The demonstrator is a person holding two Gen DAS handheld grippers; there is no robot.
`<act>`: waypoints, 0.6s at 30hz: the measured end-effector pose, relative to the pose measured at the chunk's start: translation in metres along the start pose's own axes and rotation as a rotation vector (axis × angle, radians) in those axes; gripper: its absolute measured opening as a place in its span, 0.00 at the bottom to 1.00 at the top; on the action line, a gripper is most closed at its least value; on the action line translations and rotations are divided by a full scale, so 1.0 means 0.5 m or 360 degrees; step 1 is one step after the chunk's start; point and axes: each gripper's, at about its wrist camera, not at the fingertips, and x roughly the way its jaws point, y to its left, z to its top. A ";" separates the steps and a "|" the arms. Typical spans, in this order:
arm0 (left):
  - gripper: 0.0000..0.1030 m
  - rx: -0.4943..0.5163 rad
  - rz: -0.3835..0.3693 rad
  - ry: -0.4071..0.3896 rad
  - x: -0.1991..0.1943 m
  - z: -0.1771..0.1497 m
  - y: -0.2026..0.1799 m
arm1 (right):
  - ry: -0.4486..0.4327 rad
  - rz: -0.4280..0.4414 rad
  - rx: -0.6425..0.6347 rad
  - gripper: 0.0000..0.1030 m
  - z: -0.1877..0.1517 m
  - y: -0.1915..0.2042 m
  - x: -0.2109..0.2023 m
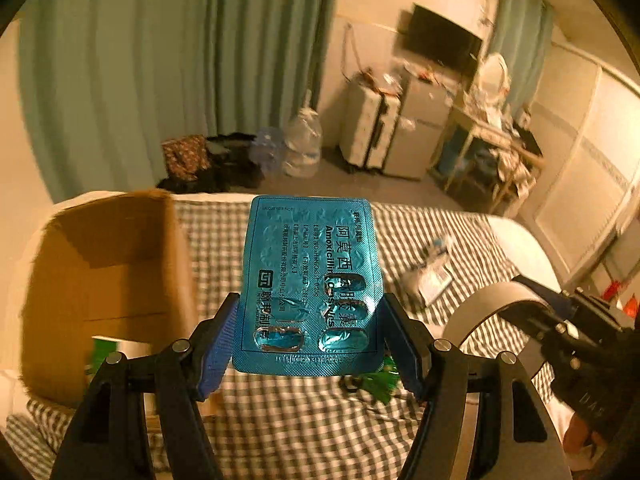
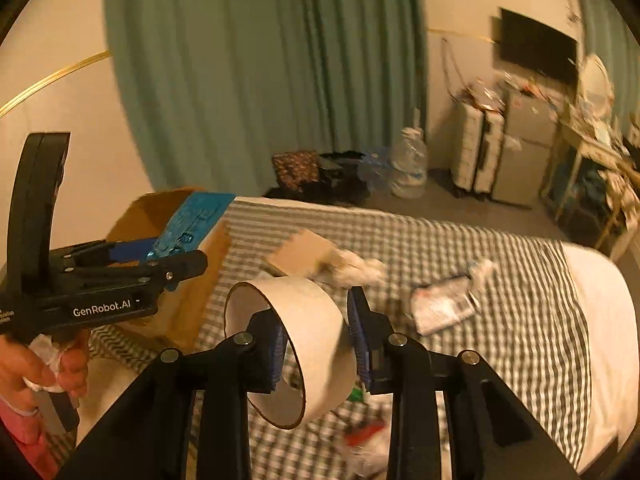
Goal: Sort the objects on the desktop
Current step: 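Carry the blister pack and tape roll into the cardboard box and release both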
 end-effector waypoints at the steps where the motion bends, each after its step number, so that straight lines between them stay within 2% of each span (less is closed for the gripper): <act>1: 0.68 -0.0045 0.0005 -0.0006 -0.015 0.003 0.028 | -0.0005 0.0017 -0.0021 0.27 0.010 0.016 0.001; 5: 0.68 -0.0141 0.0087 -0.0045 -0.060 0.007 0.120 | -0.0029 0.0125 -0.0146 0.27 0.056 0.123 0.020; 9: 0.68 -0.0246 0.0194 -0.0026 -0.074 0.000 0.223 | 0.0005 0.0307 -0.0184 0.27 0.096 0.223 0.075; 12: 0.68 -0.0290 0.0280 0.0025 -0.058 -0.014 0.288 | 0.0048 0.0385 -0.0233 0.27 0.111 0.292 0.129; 14: 0.68 -0.0341 0.0296 0.0060 -0.043 -0.027 0.331 | 0.0101 0.0463 -0.0241 0.27 0.114 0.330 0.172; 18: 0.68 -0.0404 0.0324 0.0121 -0.003 -0.049 0.386 | 0.0190 0.0472 -0.0265 0.27 0.107 0.370 0.242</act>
